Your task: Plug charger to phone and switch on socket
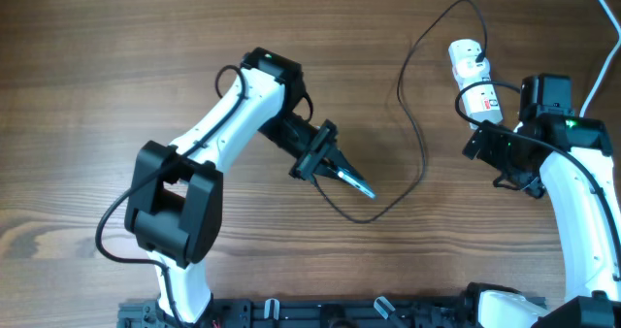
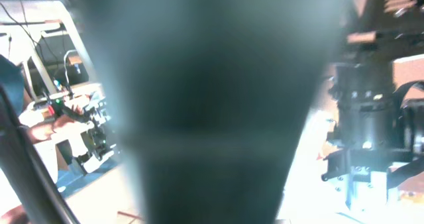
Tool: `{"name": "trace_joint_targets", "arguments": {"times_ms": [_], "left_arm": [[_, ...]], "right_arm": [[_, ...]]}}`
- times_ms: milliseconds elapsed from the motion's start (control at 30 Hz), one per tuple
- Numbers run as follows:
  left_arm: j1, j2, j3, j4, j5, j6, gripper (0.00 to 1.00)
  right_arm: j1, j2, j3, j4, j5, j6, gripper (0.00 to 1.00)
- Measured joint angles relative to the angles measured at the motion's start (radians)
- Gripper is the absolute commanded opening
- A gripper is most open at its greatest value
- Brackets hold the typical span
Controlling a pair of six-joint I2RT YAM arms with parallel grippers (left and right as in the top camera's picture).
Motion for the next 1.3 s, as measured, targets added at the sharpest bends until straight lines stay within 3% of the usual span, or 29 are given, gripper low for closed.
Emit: {"name": "trace_joint_targets", "arguments": {"times_ms": [400,967,1300], "left_arm": [[0.002,-0.125,0.000,-0.003,0.124,-0.056,0.04],[0.079,-0.180,0.000,-0.003,0.133,-0.093,0.04],[0.111,-0.181,0.000,-0.003,0.224,-0.138,0.04]], "right_arm": [[0.000,0.000,0.000,0.275,0.014,0.000,1.00],[0.000,0.000,0.000,0.279,0.014,0.000,1.00],[0.000,0.000,0.000,0.279,0.015,0.000,1.00]]}}
